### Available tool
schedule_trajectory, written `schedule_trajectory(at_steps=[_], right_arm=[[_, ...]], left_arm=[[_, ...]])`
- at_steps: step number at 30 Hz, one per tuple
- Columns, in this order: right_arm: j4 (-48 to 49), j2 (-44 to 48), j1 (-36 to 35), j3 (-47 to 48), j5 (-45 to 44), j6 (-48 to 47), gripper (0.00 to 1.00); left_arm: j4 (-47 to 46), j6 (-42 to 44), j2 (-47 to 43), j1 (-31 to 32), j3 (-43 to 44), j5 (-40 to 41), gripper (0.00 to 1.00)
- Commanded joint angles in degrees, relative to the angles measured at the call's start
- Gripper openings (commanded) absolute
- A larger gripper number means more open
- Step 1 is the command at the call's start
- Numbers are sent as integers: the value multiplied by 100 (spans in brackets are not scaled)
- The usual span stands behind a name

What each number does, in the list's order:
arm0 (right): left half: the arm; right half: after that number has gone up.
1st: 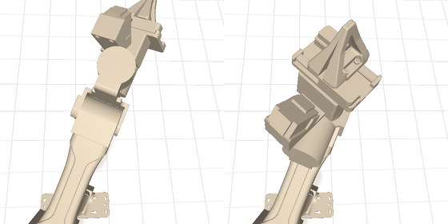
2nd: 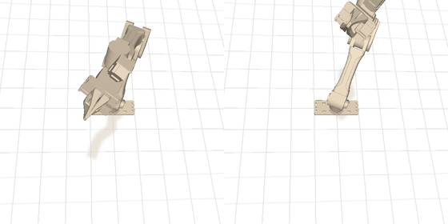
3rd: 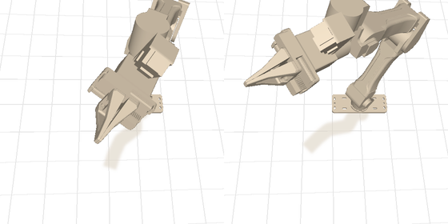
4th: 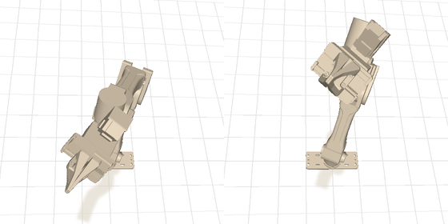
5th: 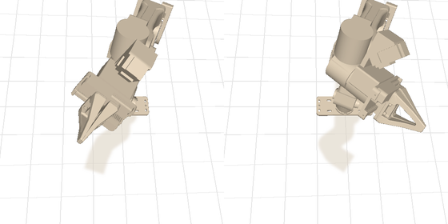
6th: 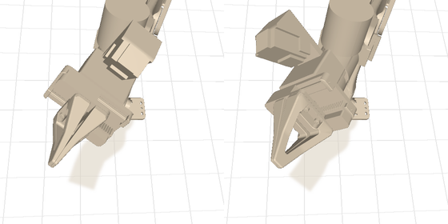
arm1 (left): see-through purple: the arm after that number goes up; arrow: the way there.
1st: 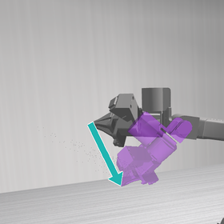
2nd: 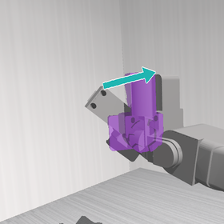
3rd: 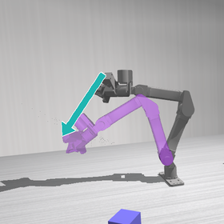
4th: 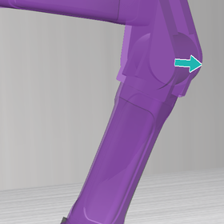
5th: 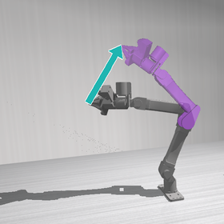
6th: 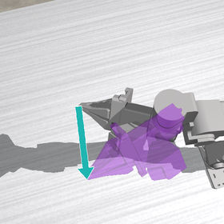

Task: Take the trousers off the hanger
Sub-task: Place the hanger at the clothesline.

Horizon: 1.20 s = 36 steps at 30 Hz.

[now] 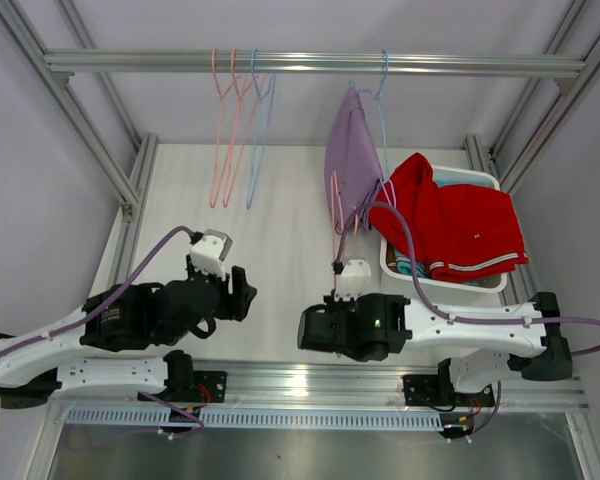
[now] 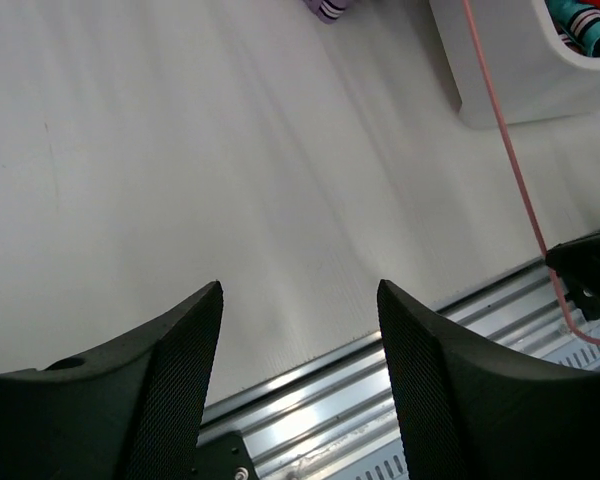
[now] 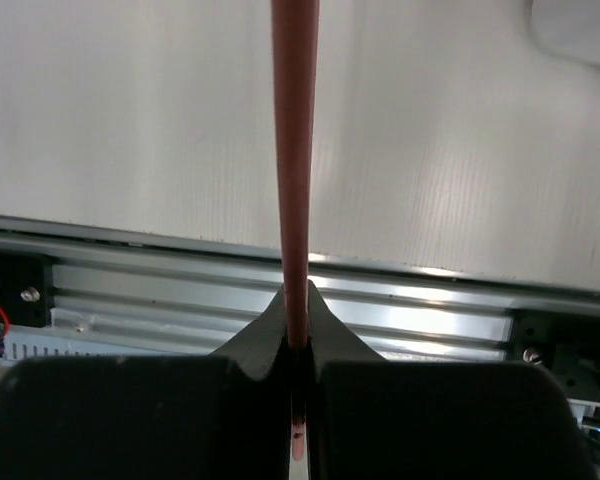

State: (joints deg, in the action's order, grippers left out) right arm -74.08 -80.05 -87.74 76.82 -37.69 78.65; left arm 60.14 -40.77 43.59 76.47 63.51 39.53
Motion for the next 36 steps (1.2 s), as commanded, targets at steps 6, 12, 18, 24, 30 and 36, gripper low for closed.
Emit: schedule_trajectory(at_steps=[6, 12, 18, 24, 30, 36], right_arm=[[51, 95, 1171, 1247, -371, -2194, 0], [237, -528, 2102, 2485, 16, -3654, 0], [122, -1442, 2709, 3953, 473, -4569, 0], [-36, -2058, 3096, 4947, 851, -4920, 0], [-185, -2629, 3562, 5923, 1229, -5219, 0], [-221, -3130, 4072, 6670, 1765, -5422, 0]], left_arm=[[-345, 1009, 35, -220, 382, 468, 70], [-573, 1317, 88, -554, 285, 284, 71], [-722, 1484, 44, -773, 57, 222, 72], [-934, 1616, -53, -1072, -242, -50, 73], [-1136, 1704, -193, -1248, -497, -182, 74], [-1320, 1748, -342, -1354, -769, -366, 74]])
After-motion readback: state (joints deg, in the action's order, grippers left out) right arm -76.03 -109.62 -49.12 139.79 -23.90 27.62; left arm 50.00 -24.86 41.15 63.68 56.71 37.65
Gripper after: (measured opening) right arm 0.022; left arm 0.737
